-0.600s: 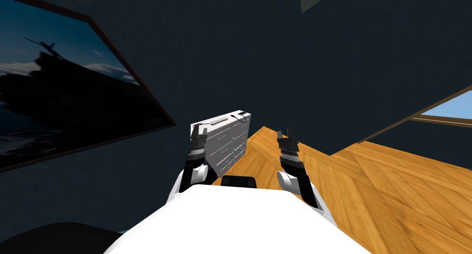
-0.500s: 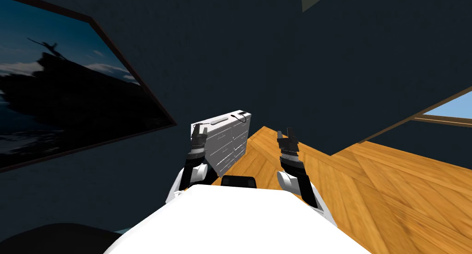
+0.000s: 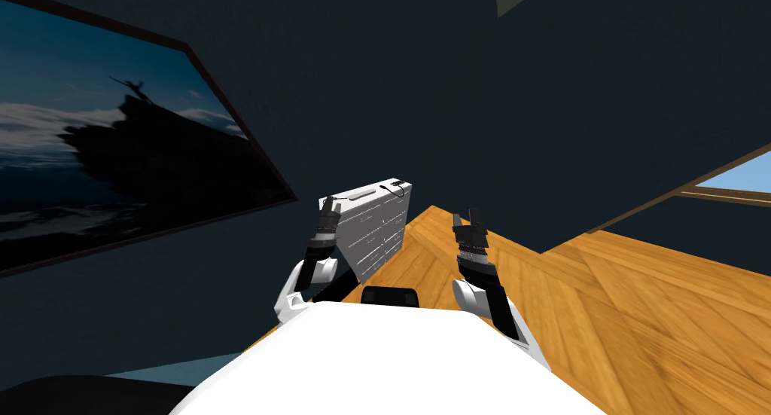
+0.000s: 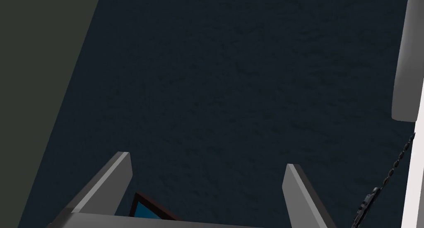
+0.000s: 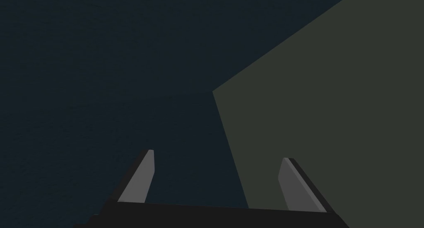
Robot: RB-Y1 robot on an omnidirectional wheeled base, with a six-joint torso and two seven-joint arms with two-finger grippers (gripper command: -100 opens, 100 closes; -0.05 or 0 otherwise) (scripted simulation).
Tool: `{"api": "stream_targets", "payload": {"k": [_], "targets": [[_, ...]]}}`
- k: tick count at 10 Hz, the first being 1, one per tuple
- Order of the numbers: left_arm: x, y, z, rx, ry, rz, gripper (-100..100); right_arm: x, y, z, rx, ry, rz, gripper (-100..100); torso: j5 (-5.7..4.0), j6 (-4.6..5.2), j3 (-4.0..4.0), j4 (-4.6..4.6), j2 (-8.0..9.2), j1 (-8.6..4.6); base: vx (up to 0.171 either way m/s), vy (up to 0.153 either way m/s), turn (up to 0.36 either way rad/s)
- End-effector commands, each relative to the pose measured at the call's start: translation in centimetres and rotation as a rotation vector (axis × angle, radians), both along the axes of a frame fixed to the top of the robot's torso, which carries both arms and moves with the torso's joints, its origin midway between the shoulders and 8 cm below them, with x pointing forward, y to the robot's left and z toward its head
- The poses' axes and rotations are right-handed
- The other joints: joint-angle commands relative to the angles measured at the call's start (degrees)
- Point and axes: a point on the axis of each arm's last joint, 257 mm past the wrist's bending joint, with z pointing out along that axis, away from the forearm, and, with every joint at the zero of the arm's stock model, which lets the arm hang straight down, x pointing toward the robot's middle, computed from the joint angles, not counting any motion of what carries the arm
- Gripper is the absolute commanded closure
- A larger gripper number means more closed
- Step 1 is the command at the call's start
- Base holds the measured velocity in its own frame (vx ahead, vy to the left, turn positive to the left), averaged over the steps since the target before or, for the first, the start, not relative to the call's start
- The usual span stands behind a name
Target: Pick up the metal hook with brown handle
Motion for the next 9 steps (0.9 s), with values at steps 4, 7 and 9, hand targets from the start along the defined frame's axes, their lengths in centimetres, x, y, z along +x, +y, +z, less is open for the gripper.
{"api": "stream_targets", "payload": {"k": [4, 7, 9], "targets": [[4.0, 1.0, 0.2, 0.091, 0.056, 0.034, -100, 0.0, 0.0, 0.0, 0.0, 0.0, 0.0, 0, 0.0, 0.0, -0.01, 0.0, -0.02, -0.01, -0.067, 0.026, 0.027], [5.8, 0.9, 1.9, 0.118, 0.045, 0.041, -100, 0.0, 0.0, 0.0, 0.0, 0.0, 0.0, 0, -0.01, 0.0, -0.05, -0.02, -0.08, -0.04, -0.052, 0.016, 0.016], [7.5, 1.4, 2.4, 0.144, 0.064, 0.06, -100, 0.0, 0.0, 0.0, 0.0, 0.0, 0.0, 0, -0.01, 0.0, -0.05, -0.02, -0.08, -0.04, -0.052, 0.015, 0.02]]}}
